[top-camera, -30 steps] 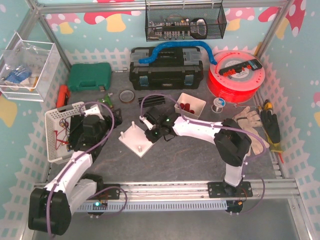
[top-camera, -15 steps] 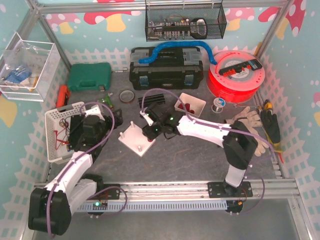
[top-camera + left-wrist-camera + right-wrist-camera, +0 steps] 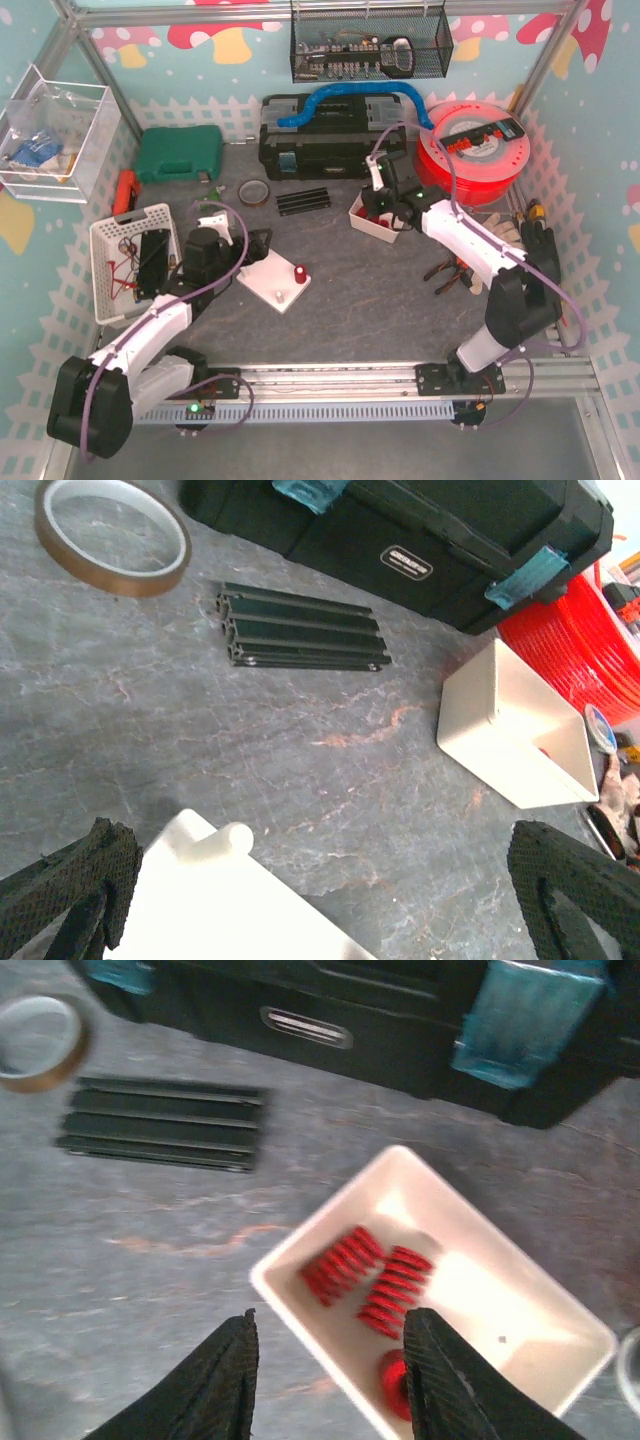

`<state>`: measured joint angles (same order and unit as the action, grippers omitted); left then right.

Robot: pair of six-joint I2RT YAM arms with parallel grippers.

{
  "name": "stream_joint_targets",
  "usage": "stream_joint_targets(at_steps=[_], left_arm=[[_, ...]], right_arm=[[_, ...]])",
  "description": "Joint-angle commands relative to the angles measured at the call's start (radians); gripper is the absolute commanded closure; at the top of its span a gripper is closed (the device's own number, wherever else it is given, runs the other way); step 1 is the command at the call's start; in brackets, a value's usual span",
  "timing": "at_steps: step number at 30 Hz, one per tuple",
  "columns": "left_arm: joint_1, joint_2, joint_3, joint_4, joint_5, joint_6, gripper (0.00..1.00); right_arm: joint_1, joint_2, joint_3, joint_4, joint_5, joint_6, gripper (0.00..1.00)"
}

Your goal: Install the large spring

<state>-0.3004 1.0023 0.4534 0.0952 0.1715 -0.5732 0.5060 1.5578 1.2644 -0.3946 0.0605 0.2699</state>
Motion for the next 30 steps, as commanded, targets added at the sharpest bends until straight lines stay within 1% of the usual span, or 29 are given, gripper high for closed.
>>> stream_joint_targets(at_steps=[1,5,8,10,14,17,21,30], left_arm=[[-0.009,-0.003,0.036,-0.035,0.031,-0.012,0.01],[-0.01,-0.005,0.072,-0.071,0.031,0.005,0.01],[-0.009,-0.009,0.102,-0.1,0.017,0.027,0.01],[-0.01,-0.013,0.118,-0.11,0.014,0.033,0.01],[-0.009,-0.016,0.132,-0.112,0.012,0.045,0.01],[-0.01,-0.021,0.128,-0.112,0.003,0.044,0.01],[-0.01,-0.027,0.122,-0.112,-0.004,0.045,0.01],[-0.009,-0.043,0.116,-0.112,-0.01,0.049,0.01]], right_arm=[[-0.092,0.087,0.006,-0.018,-0.003,-0.071,0.59],[-0.154,0.206,0.082,-0.071,-0.098,-0.128,0.61],[-0.172,0.284,0.128,-0.101,-0.09,-0.166,0.61],[-0.186,0.329,0.168,-0.118,-0.076,-0.158,0.61],[-0.193,0.432,0.222,-0.112,-0.128,-0.13,0.6],[-0.193,0.474,0.231,-0.103,-0.122,-0.109,0.58],[-0.192,0.514,0.239,-0.108,-0.089,-0.095,0.58],[-0.192,0.583,0.242,-0.098,-0.073,-0.072,0.59]])
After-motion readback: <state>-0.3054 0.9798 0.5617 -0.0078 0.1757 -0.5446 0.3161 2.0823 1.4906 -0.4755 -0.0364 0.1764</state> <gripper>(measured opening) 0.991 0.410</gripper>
